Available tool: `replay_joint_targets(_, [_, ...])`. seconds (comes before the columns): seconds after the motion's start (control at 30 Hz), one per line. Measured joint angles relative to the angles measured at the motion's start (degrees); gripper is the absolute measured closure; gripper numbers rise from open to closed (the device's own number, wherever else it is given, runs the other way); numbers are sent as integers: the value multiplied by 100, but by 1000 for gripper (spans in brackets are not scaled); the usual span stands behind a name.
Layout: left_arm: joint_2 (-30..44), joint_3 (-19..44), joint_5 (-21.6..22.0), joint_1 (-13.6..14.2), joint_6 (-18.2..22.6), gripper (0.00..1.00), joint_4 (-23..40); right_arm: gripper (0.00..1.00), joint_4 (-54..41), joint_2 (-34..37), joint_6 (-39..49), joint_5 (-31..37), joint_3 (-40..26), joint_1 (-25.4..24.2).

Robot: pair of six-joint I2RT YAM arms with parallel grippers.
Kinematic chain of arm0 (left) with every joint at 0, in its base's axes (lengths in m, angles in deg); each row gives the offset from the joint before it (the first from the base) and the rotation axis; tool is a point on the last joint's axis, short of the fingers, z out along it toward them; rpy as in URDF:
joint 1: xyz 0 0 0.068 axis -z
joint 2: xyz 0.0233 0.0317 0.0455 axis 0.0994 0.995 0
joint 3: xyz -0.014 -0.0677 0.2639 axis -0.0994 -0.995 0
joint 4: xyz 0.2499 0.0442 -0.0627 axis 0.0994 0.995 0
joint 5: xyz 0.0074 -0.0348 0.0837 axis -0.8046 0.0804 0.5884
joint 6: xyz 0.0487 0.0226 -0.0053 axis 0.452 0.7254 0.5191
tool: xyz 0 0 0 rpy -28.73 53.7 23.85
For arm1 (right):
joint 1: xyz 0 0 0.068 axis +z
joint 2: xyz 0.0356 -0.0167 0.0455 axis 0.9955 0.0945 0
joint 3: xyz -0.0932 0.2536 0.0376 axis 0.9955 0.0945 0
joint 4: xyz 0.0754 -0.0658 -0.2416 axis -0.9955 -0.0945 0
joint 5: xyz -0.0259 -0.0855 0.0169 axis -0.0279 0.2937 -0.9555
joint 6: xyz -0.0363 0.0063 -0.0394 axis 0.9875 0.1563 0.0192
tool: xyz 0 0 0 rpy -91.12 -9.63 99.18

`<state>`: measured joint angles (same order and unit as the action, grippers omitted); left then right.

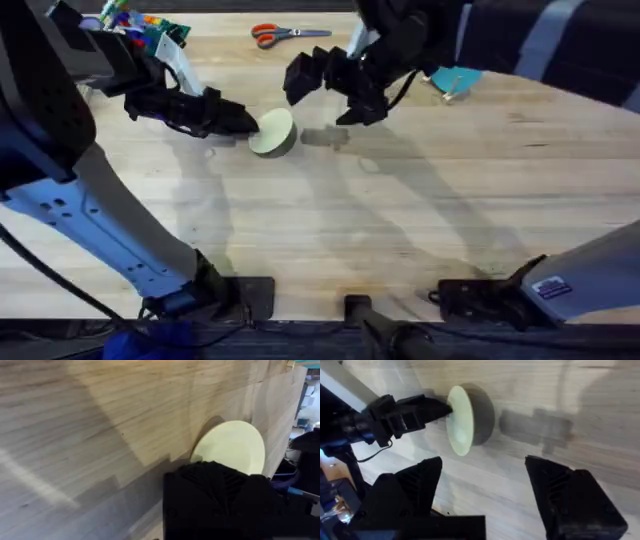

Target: Pick up the plates from the table one by one and place each into a slot on the dish rack.

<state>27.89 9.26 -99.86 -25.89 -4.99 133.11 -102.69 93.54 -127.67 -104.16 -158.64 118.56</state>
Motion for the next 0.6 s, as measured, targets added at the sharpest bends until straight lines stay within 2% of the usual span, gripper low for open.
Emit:
replay_joint_targets(0.33, [0, 0, 0, 0, 0, 958, -6, 7, 442, 397, -398, 0, 0, 125])
replay_joint_targets(0.6, [-1, 0, 0, 0, 0, 958, -7, 9, 1055, 795, -710, -2, 0, 414])
